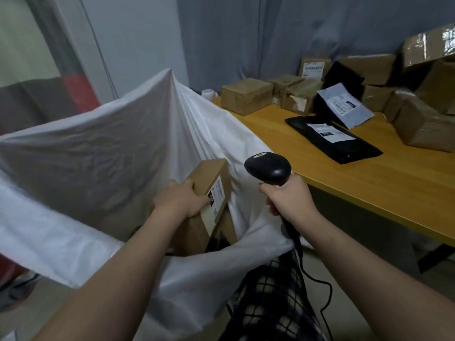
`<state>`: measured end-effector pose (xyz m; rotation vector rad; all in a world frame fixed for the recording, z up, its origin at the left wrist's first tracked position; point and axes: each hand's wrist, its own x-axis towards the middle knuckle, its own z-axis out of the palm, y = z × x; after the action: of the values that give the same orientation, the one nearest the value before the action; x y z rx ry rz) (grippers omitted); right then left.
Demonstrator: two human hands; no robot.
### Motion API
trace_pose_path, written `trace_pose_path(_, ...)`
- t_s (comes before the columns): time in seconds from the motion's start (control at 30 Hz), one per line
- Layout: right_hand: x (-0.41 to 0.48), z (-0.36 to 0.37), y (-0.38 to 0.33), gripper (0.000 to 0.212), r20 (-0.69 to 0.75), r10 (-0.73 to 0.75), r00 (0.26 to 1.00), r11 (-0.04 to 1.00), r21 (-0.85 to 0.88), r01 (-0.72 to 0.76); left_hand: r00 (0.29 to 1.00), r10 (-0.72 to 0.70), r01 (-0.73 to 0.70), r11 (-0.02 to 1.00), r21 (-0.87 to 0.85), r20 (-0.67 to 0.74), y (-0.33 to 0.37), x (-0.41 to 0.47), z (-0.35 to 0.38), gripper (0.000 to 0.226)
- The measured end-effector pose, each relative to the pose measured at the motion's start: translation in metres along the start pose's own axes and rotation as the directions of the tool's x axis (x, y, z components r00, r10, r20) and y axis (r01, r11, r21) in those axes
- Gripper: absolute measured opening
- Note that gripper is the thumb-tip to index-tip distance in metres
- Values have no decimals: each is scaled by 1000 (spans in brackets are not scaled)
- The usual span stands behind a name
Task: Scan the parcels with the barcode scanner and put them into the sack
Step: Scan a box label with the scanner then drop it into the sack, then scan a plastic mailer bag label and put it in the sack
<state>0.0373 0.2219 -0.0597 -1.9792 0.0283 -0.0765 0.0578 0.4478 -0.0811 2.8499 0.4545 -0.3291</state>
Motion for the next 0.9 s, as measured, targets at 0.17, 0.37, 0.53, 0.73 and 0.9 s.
trace_pose_path(0.17, -1, -16, 16, 21, -71, 38, 997, 999, -3, -38, 998, 35, -30, 994, -102, 46, 38, 33, 33, 86)
trace_pose_path(0.37, 3, -51, 35, 20, -150, 69, 986, 998, -6, -70, 957, 178, -175, 984, -33, 230, 52, 37, 71, 69)
trace_pose_path(0.53, 18, -90, 37, 18, -248, 92, 964, 989, 135, -59, 895, 369, -402, 911, -93, -248, 83, 28, 40, 34)
trace_pose_path(0.73, 23, -142, 38, 5, -313, 166, 935, 944, 323, -59, 650, 613, -706, 706, -57, -448, 158, -6, 9, 26)
trace_pose_path(0.9, 18, -175, 53, 14, -304, 310, 901, 880, 450, -151, 551, 760, -790, 608, 79, -344, 237, -10, 5, 35)
